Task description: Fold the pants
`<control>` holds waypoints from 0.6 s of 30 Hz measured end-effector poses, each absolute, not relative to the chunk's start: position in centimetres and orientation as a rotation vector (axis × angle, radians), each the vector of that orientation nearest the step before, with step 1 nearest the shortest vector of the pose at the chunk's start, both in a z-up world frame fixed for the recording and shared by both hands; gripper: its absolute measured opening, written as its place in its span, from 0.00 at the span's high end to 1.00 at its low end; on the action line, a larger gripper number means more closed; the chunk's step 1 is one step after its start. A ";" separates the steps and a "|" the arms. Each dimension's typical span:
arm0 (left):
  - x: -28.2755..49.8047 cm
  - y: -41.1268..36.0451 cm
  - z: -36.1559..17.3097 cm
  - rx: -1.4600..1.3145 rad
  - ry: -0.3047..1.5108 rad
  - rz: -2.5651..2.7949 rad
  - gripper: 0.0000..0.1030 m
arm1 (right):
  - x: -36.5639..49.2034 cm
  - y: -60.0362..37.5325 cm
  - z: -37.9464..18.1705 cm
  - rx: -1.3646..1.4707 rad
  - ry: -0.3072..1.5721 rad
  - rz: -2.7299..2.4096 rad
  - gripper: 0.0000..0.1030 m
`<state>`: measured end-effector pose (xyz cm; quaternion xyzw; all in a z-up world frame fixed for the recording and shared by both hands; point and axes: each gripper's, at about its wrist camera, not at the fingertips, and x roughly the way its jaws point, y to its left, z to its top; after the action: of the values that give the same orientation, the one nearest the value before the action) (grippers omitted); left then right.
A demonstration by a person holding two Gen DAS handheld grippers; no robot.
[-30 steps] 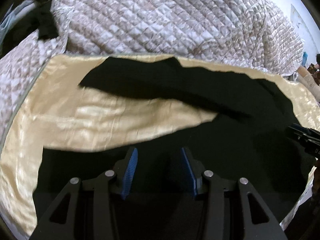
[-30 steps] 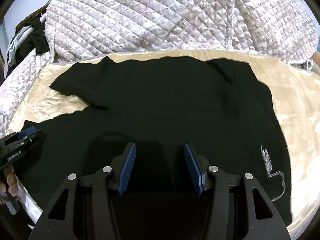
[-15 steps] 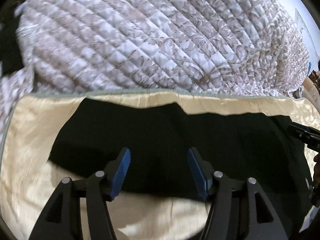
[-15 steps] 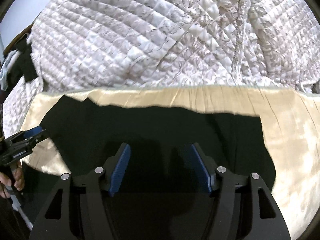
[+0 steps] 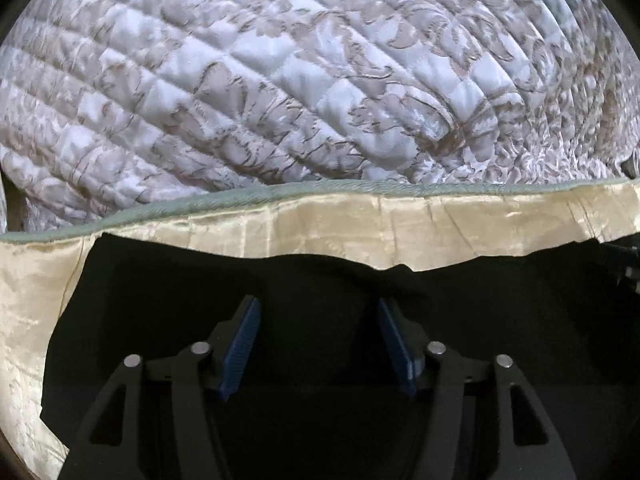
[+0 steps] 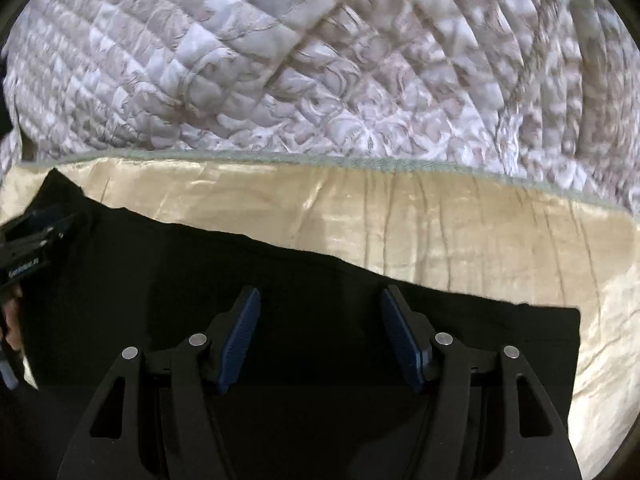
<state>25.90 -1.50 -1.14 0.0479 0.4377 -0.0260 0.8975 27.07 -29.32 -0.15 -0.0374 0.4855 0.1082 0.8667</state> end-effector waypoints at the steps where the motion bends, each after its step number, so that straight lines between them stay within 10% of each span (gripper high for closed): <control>1: 25.7 -1.9 -1.1 0.111 0.896 -0.063 0.56 | 27.0 -29.3 0.0 -0.074 1.007 0.229 0.75; 4: 25.1 -3.1 -0.5 0.177 0.851 -0.056 0.95 | 26.6 -28.9 0.2 -0.082 0.988 0.230 0.90; 18: 11.1 1.0 8.6 -0.059 0.646 -0.085 0.96 | 15.2 -29.9 9.5 0.040 0.734 0.278 0.92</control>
<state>11.15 1.02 8.63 -0.0287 0.3172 -0.0417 0.9470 15.24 -29.94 9.54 0.0195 0.3574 0.1354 0.9239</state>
